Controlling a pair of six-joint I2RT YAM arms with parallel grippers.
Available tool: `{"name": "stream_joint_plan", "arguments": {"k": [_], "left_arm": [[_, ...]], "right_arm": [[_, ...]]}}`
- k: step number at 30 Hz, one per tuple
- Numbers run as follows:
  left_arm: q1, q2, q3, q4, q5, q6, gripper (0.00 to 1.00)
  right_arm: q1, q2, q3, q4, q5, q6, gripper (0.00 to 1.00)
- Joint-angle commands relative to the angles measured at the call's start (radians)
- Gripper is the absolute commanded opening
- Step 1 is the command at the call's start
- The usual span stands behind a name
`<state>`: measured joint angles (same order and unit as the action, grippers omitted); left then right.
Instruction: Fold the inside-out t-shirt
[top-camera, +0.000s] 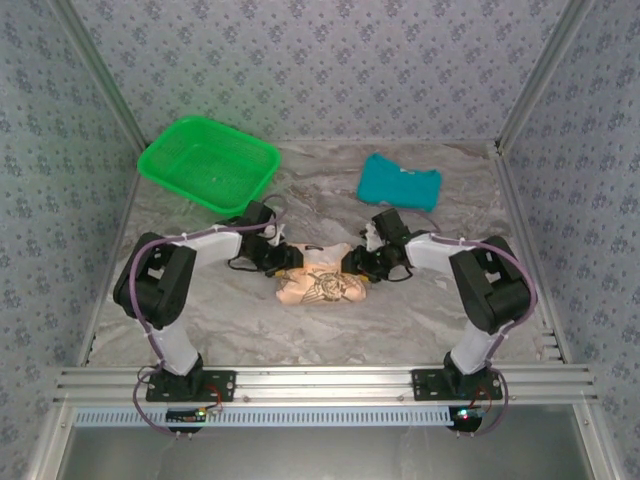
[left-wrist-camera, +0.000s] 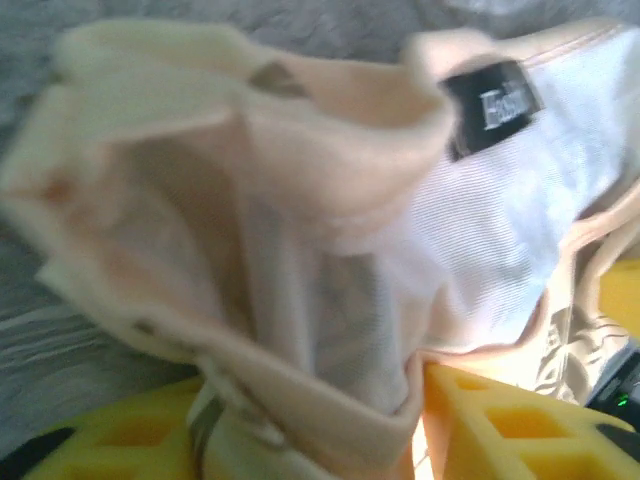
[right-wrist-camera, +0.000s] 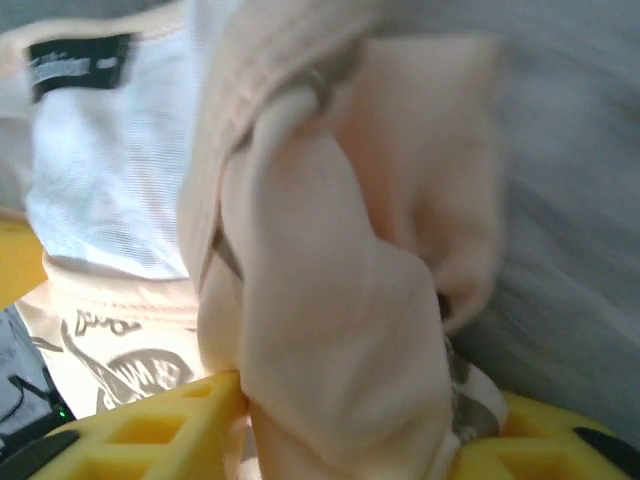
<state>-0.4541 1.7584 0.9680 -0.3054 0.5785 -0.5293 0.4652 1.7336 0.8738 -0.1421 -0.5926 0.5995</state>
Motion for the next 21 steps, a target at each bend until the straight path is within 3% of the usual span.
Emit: {"name": "stream_joint_plan", "arguments": {"k": [1,5,10,16,21], "left_arm": [[-0.006,-0.002,0.049,0.046,0.060,0.029,0.36],[-0.007,0.000,0.066,0.026,0.081,0.036,0.20],[-0.006,0.006,0.102,-0.009,0.103,0.051,0.00],[-0.022,-0.020,0.242,-0.051,0.075,0.093,0.00],[-0.040,0.082,0.477,-0.074,0.045,0.095,0.00]], "right_arm": [[0.021,0.020,0.051,0.102,-0.056,-0.009,0.37],[0.017,0.012,0.058,0.069,-0.045,-0.026,0.29],[-0.006,0.003,0.049,0.060,-0.055,-0.049,0.09],[-0.130,-0.113,0.039,0.015,-0.093,-0.116,0.03],[-0.270,-0.168,0.111,-0.075,-0.131,-0.203,0.02]]}}
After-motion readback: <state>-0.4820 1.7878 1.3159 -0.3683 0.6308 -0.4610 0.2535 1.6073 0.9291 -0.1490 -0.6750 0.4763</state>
